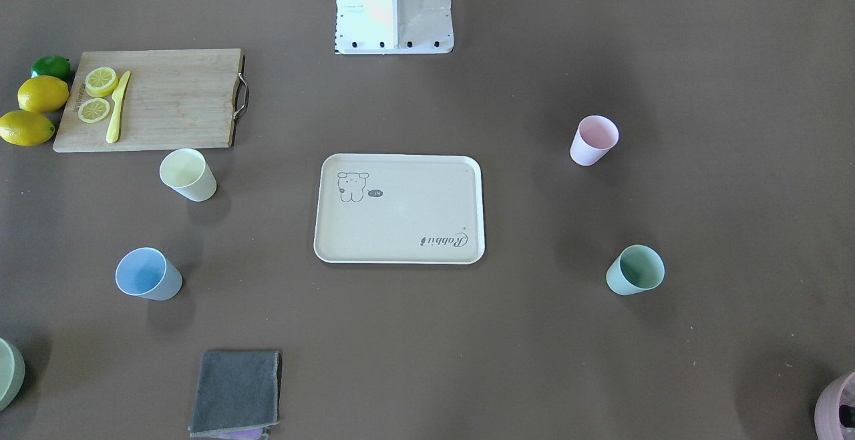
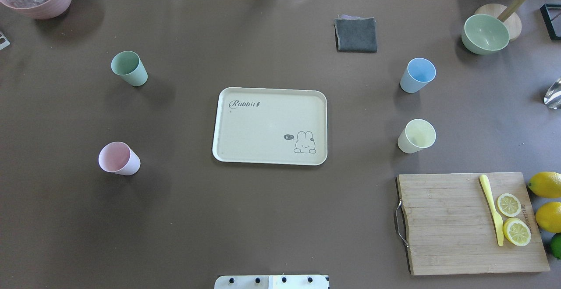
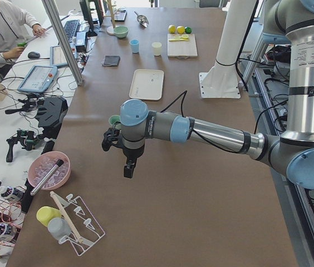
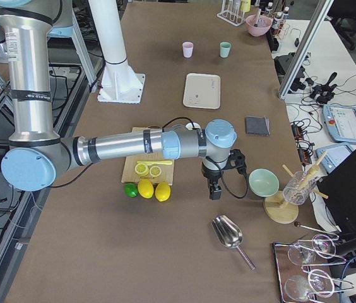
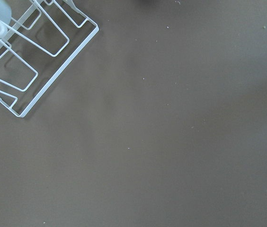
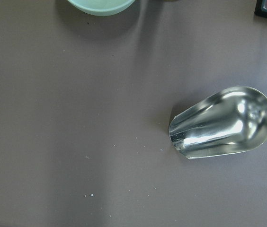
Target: Place all cups on tray
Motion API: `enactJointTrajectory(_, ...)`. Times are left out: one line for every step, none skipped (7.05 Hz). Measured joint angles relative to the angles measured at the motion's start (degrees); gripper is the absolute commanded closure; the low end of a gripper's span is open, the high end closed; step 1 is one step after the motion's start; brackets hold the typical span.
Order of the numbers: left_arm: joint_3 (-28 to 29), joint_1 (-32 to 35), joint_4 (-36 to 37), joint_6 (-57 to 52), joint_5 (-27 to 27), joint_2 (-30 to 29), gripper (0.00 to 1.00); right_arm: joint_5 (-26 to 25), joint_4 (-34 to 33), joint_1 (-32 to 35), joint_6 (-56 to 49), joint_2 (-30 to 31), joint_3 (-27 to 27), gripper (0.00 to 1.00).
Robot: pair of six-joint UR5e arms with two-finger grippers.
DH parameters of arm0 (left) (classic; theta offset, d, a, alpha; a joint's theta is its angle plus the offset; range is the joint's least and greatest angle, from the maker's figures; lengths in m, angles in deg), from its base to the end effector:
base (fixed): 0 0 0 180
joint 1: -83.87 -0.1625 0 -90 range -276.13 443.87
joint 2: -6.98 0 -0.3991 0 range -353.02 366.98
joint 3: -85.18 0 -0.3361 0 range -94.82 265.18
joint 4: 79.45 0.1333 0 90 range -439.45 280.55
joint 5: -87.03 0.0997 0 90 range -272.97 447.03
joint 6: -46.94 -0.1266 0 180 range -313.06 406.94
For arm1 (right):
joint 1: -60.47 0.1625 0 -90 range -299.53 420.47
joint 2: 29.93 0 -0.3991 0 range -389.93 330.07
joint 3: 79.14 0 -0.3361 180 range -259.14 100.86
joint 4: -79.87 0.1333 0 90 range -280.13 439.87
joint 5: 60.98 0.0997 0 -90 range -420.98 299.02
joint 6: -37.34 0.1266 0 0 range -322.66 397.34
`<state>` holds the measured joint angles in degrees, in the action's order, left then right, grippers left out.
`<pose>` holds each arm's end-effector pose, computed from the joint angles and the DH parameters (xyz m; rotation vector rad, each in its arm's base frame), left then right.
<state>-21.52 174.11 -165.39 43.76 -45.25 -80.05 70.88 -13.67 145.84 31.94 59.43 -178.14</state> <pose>-0.0499 -0.4196 0.5569 0.1830 0.7313 0.1111 0.0127 -0.4475 0.5885 0.1068 -0.7305 -0.2059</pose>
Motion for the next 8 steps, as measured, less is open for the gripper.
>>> enactJointTrajectory(-0.12,0.12,0.22,-0.5,-0.01,0.03,0.02,0.23,0.0,0.16,-0.21,0.24,-0.01,0.0)
enactJointTrajectory(0.01,0.12,0.25,-0.78,-0.01,0.18,0.02,0.9,-0.04,0.2,-0.21,0.3,0.07,0.0)
enactJointTrajectory(-0.09,0.15,0.23,-0.87,-0.05,0.76,0.02,1.47,-0.04,0.22,-0.11,0.32,0.15,0.0)
enactJointTrajectory(-0.4,0.14,0.17,-0.73,-0.24,1.49,0.02,1.65,-0.01,0.23,0.12,0.29,0.11,0.0)
enactJointTrajectory(-0.61,0.08,0.14,-0.44,-0.33,1.9,0.02,1.89,-0.01,0.23,0.27,0.24,0.0,0.0)
enactJointTrajectory(-0.72,-0.01,0.13,-0.32,-0.35,2.05,0.02,2.76,-0.02,0.19,0.28,0.22,-0.08,0.0)
enactJointTrajectory(-0.78,-0.12,-0.03,-0.31,-0.37,2.09,0.02,4.12,0.0,-0.01,0.27,0.22,-0.14,0.0)
enactJointTrajectory(-0.81,-0.19,-0.26,-0.32,-0.4,2.11,0.02,5.34,0.01,-0.32,0.57,0.26,-0.15,0.0)
